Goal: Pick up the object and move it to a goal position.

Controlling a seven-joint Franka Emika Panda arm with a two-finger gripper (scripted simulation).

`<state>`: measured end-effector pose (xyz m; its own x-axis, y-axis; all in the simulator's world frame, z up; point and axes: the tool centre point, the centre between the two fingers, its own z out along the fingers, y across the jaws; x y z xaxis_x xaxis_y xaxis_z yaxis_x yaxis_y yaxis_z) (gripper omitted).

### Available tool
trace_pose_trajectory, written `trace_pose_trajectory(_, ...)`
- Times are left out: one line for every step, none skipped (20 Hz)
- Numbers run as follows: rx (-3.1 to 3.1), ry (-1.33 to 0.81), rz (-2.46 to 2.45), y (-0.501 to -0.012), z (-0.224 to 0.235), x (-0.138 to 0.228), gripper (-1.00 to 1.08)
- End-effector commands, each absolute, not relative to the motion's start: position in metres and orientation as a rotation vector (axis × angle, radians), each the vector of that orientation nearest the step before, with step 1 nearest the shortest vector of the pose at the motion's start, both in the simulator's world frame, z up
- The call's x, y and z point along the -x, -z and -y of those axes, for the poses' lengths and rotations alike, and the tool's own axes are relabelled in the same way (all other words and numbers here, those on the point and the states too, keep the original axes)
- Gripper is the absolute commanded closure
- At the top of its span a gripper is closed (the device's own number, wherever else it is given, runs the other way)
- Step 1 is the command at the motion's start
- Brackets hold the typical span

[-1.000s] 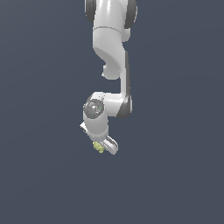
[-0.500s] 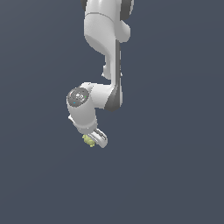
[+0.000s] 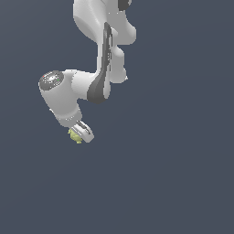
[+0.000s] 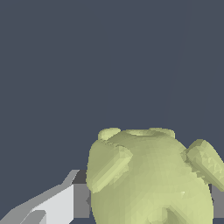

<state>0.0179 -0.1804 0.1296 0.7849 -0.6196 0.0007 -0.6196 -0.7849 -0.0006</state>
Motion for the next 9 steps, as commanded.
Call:
trace_pose_trajectory(2.968, 0.000, -1.027, -0.1372, 0.1904, -0.0142, 1.08)
trace_pose_trajectory(2.968, 0.000, -1.027, -0.1389, 0.1928, -0.0136, 1.08)
trace_pose_trajectory(2.968, 0.000, -1.027, -0.1400, 0.1943, -0.0133, 1.08)
trace_pose_trajectory(2.968, 0.000, -1.027, -0.1404, 0.1949, -0.0133, 1.08)
trace_pose_trajectory(2.969, 0.000, -1.027, -0.1403, 0.1945, -0.0138, 1.08)
trace_pose_trajectory(2.969, 0.000, -1.027, -0.1394, 0.1935, -0.0145, 1.08)
trace_pose_trajectory(2.969, 0.000, -1.027, -0.1382, 0.1919, -0.0154, 1.08)
trace_pose_trajectory(2.969, 0.000, -1.027, -0.1373, 0.1908, -0.0159, 1.08)
trace_pose_trajectory(2.969, 0.000, -1.027, -0.1370, 0.1904, -0.0161, 1.08)
